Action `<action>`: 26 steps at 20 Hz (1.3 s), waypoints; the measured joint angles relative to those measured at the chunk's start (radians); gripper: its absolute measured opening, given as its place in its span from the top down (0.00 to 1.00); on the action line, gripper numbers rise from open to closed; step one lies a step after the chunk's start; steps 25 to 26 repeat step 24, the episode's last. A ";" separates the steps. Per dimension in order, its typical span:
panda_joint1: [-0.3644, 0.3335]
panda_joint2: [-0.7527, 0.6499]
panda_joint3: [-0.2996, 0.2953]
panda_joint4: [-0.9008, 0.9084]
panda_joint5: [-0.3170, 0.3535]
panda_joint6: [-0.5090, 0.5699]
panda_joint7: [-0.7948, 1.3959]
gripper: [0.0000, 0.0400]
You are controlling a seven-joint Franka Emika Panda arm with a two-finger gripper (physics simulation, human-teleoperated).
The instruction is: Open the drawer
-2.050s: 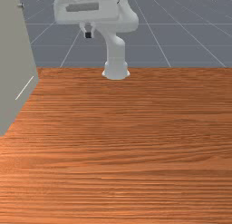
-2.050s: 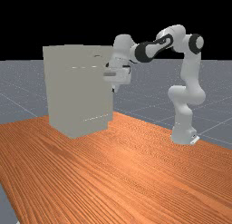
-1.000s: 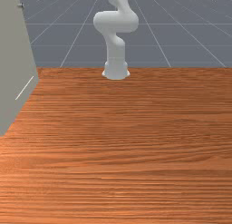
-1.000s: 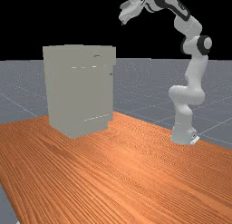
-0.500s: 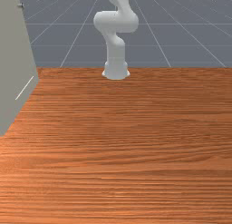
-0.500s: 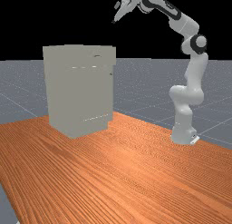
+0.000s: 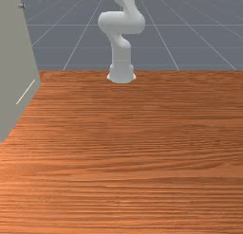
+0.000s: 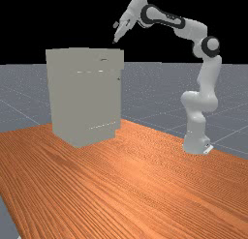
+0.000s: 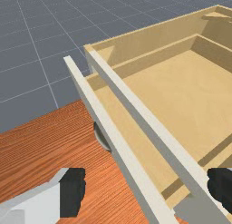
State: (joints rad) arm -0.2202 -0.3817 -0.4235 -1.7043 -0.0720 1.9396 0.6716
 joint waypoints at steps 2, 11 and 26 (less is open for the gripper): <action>0.001 0.005 0.002 -0.057 -0.003 0.026 0.002 0.00; -0.020 -0.035 0.040 -0.215 -0.040 0.182 0.003 0.03; 0.086 -0.291 0.356 -0.474 -0.052 0.192 0.193 0.00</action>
